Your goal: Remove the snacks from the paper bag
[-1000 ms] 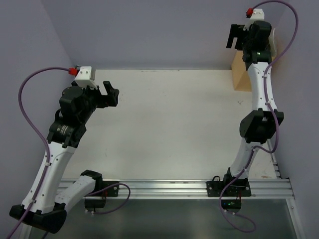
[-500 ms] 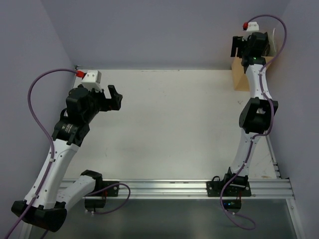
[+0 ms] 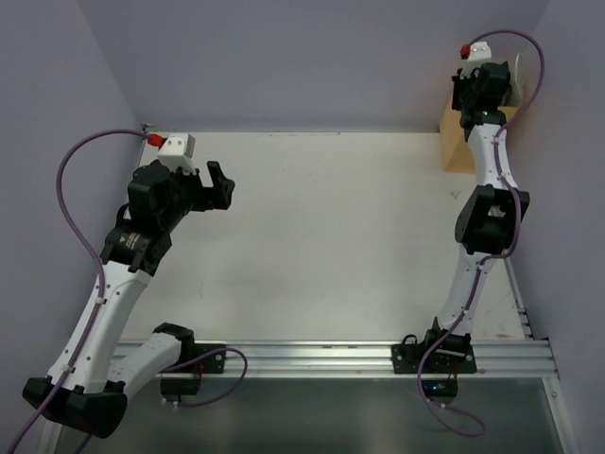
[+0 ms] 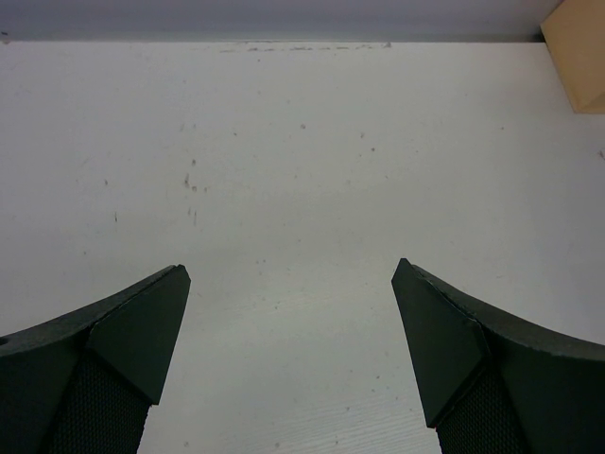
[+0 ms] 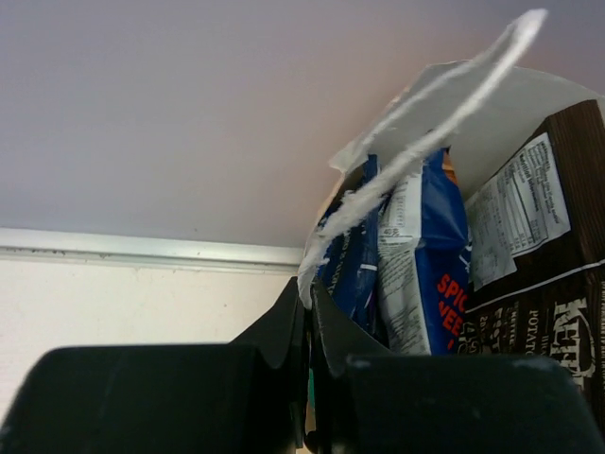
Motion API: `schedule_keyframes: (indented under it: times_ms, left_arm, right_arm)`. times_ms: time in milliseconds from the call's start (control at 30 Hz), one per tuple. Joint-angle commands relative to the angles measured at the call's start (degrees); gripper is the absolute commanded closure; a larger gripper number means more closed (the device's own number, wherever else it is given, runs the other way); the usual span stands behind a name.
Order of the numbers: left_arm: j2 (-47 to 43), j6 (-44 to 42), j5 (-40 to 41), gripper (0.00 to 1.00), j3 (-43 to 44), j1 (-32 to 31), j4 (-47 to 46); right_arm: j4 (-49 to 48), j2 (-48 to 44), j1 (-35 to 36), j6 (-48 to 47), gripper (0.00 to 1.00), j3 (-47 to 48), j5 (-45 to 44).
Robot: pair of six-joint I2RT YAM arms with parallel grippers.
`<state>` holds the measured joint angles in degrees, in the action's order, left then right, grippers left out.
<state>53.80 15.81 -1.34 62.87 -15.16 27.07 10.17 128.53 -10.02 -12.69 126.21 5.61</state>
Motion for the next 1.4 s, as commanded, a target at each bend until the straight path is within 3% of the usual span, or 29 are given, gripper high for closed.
schedule_keyframes:
  times_ms: [0,300,600,667,767,967,1167,1367]
  left_arm:
    - [-0.01,0.89,-1.03,0.0,0.32,-0.31,-1.93]
    - [-1.24,1.85,-1.64,0.0,1.99,-0.31,-2.2]
    - [-3.0,3.7,-2.35,0.0,4.72,-0.31,-1.32]
    - [-3.18,4.05,-2.43,0.0,5.07,-0.31,-1.14]
    - [-3.18,4.49,-2.87,0.0,5.16,-0.31,-0.88]
    - [-2.91,5.45,-3.4,0.0,5.16,-0.22,0.35]
    - [-3.18,6.33,-3.93,0.0,6.38,-0.31,0.97]
    - [-2.04,6.77,-4.72,0.0,7.79,-0.31,2.02]
  right_arm:
    - [-1.3,-8.02,2.19,-1.81,1.0,-4.37,3.01]
    - [2.04,-26.1,13.33,-4.1,1.0,-24.57,1.95]
    - [6.0,-45.99,27.23,7.23,0.99,-44.35,3.18]
    - [6.08,-49.86,28.47,10.31,0.94,-47.19,3.79]
    - [8.71,-53.19,29.79,12.86,0.68,-49.31,5.72]
    - [17.41,-56.1,30.41,15.94,0.4,-42.82,9.24]
    - [22.25,-60.76,30.33,18.49,0.22,-39.11,5.04]
    - [26.74,-59.1,29.8,21.47,0.2,-39.19,-3.49]
